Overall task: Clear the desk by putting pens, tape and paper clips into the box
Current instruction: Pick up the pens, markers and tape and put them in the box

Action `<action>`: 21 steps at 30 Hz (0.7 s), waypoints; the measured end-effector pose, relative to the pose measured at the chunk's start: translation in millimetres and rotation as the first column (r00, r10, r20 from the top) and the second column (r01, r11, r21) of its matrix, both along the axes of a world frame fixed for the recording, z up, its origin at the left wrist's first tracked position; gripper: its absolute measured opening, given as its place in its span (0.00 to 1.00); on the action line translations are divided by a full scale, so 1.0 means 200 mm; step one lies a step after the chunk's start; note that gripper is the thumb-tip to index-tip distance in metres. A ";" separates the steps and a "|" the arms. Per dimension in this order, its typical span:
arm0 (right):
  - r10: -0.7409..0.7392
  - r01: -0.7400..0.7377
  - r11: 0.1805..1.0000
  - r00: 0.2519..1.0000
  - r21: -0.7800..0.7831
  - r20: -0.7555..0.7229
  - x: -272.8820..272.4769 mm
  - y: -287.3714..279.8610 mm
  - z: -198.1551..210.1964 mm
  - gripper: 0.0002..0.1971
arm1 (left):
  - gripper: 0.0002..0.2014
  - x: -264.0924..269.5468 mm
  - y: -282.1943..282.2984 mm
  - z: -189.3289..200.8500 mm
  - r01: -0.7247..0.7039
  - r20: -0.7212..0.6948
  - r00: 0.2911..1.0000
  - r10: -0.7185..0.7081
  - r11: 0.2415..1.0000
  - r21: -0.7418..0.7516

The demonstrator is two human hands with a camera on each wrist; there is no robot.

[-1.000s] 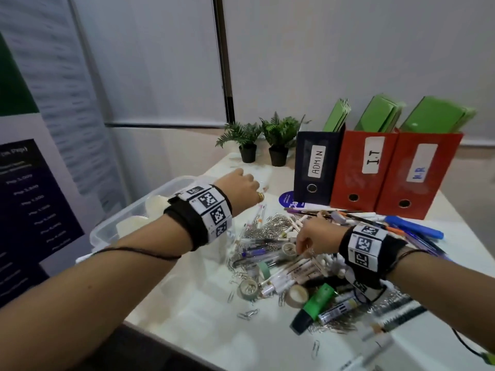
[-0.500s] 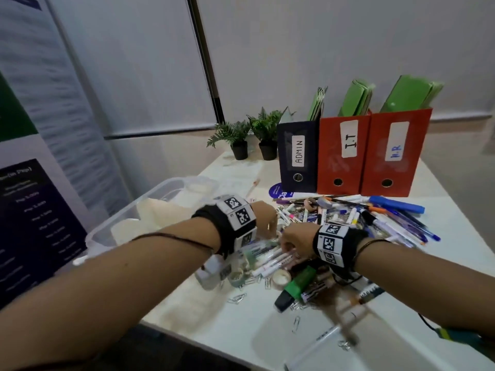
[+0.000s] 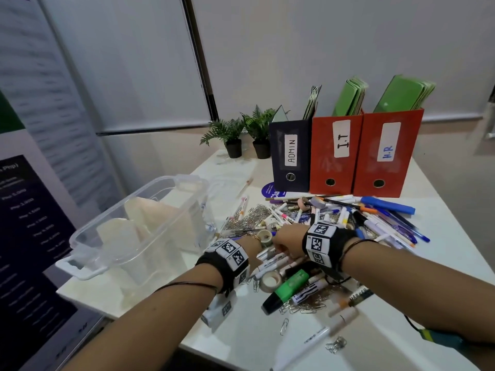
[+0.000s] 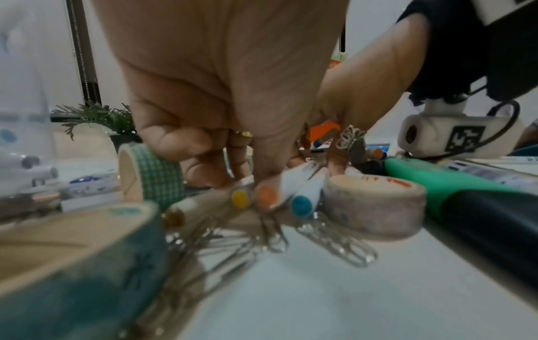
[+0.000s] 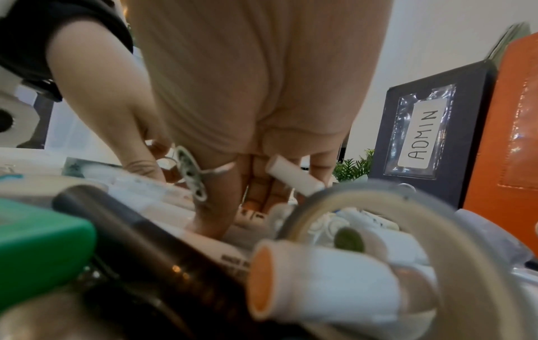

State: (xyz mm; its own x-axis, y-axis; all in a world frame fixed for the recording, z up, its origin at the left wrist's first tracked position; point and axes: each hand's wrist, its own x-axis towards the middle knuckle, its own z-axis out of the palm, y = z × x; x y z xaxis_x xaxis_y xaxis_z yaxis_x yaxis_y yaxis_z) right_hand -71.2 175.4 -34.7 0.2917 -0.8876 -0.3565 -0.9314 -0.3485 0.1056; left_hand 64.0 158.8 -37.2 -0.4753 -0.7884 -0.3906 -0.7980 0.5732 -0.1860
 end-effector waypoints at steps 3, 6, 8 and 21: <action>0.022 -0.021 1.000 1.000 -0.012 0.020 -0.01 -0.01 0.00 0.14 | 0.14 0.03 -0.03 -0.01 -0.025 -0.058 0.998 0.026 1.000 0.016; 0.019 -0.015 0.999 0.997 -0.048 0.079 -0.03 -0.02 -0.02 0.13 | 0.13 0.03 -0.04 0.00 -0.034 -0.083 0.996 0.034 0.999 0.003; 0.014 -0.006 0.998 0.993 -0.070 0.116 -0.03 -0.02 -0.02 0.13 | 0.13 0.02 -0.04 0.02 -0.018 -0.064 0.998 0.017 1.000 -0.024; -0.073 0.155 0.981 0.849 -0.116 0.523 -0.10 0.00 0.09 0.10 | 0.10 0.05 -0.07 0.33 0.063 -0.026 0.997 -0.074 0.955 -0.290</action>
